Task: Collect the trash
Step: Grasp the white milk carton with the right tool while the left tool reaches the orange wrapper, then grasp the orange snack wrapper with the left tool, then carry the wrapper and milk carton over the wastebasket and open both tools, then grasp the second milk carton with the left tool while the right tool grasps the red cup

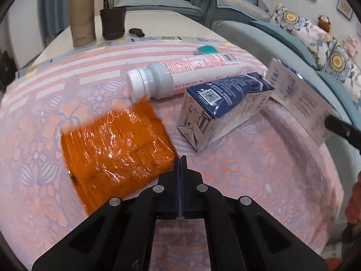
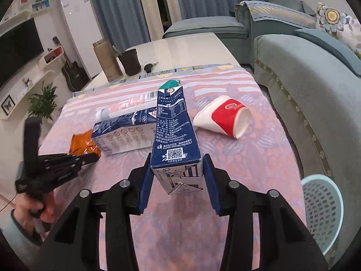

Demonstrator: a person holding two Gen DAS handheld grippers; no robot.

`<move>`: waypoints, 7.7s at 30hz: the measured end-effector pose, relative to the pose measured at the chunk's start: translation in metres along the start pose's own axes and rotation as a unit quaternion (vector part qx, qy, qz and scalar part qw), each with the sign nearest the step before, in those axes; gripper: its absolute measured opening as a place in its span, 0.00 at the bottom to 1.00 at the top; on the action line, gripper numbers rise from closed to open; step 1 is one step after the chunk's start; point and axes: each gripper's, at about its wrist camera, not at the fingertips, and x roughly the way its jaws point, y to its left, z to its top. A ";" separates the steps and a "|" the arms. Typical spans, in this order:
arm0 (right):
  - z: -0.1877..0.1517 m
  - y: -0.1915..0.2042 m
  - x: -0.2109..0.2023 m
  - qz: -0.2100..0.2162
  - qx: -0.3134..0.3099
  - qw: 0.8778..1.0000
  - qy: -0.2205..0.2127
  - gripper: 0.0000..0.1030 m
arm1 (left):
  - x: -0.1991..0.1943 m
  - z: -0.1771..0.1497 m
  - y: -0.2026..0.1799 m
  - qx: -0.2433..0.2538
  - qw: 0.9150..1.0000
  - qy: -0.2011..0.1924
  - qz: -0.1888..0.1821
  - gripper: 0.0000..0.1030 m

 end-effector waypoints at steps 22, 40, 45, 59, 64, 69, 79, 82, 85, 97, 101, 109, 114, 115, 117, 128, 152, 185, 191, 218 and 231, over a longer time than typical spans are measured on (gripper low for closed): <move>-0.100 -0.061 -0.058 0.068 0.185 0.977 0.085 0.40 | -0.056 -0.056 0.045 -0.109 0.993 0.013 -0.034 0.36; -0.078 -0.065 -0.034 -0.007 0.065 0.995 0.079 0.66 | 0.028 0.050 0.033 -0.068 0.995 0.030 0.068 0.90; -0.076 -0.056 -0.024 0.004 0.052 0.995 0.081 0.75 | 0.041 0.058 0.027 -0.038 0.992 0.014 0.121 0.77; -0.069 -0.028 -0.012 0.016 0.016 0.995 0.101 0.78 | -0.003 0.036 0.043 -0.041 0.996 -0.021 0.082 0.14; -0.072 -0.026 -0.013 0.009 0.015 0.994 0.104 0.78 | -0.009 0.035 0.011 -0.006 0.997 -0.040 0.066 0.53; -0.069 -0.028 -0.015 0.015 0.022 0.995 0.101 0.78 | 0.030 0.037 -0.011 0.038 0.995 0.017 0.095 0.62; -0.072 -0.025 -0.003 0.012 0.010 0.994 0.108 0.78 | 0.025 0.040 -0.010 0.054 0.994 0.010 0.097 0.02; -0.070 -0.022 0.000 0.011 0.007 0.994 0.110 0.78 | 0.021 0.039 -0.010 0.052 0.994 0.003 0.095 0.00; -0.068 -0.018 0.002 0.007 0.001 0.993 0.114 0.78 | 0.008 0.032 -0.008 0.039 0.996 -0.014 0.078 0.00; -0.060 -0.011 -0.035 -0.032 -0.021 0.998 0.055 0.52 | -0.094 0.025 -0.056 0.035 0.988 -0.116 -0.099 0.00; -0.047 -0.021 -0.070 -0.051 -0.008 0.999 0.011 0.52 | -0.121 0.035 -0.093 0.054 0.976 -0.145 -0.151 0.00; -0.033 -0.072 -0.144 -0.102 0.037 0.992 -0.064 0.52 | -0.138 0.063 -0.191 0.105 0.954 -0.169 -0.225 0.00; -0.038 -0.114 -0.168 -0.130 0.069 0.986 -0.077 0.52 | -0.125 0.072 -0.248 0.131 0.944 -0.161 -0.257 0.00; -0.041 -0.125 -0.171 -0.135 0.079 0.985 -0.078 0.52 | -0.117 0.073 -0.263 0.137 0.942 -0.156 -0.264 0.00; -0.049 -0.145 -0.172 -0.146 0.097 0.982 -0.075 0.52 | -0.104 0.073 -0.286 0.143 0.939 -0.142 -0.279 0.00; -0.115 -0.246 -0.138 -0.171 0.211 0.962 -0.022 0.52 | 0.004 0.047 -0.375 0.164 0.935 -0.028 -0.312 0.00; -0.173 -0.304 -0.082 -0.182 0.307 0.933 0.044 0.54 | 0.098 0.016 -0.384 0.138 0.949 0.074 -0.273 0.38; 0.060 -0.092 0.034 -0.029 0.080 0.996 0.007 0.54 | -0.015 0.087 -0.049 -0.057 0.994 -0.064 -0.068 0.61; 0.078 -0.081 0.083 -0.023 0.059 0.997 0.037 0.32 | 0.003 0.079 -0.058 -0.026 0.994 -0.042 -0.100 0.61; 0.064 -0.081 0.058 -0.010 0.061 0.998 0.013 0.49 | 0.007 0.017 -0.112 0.081 0.982 0.114 -0.124 0.81; 0.071 -0.090 0.109 0.003 0.086 0.995 0.050 0.66 | 0.043 0.014 -0.154 0.127 0.987 0.094 0.008 0.61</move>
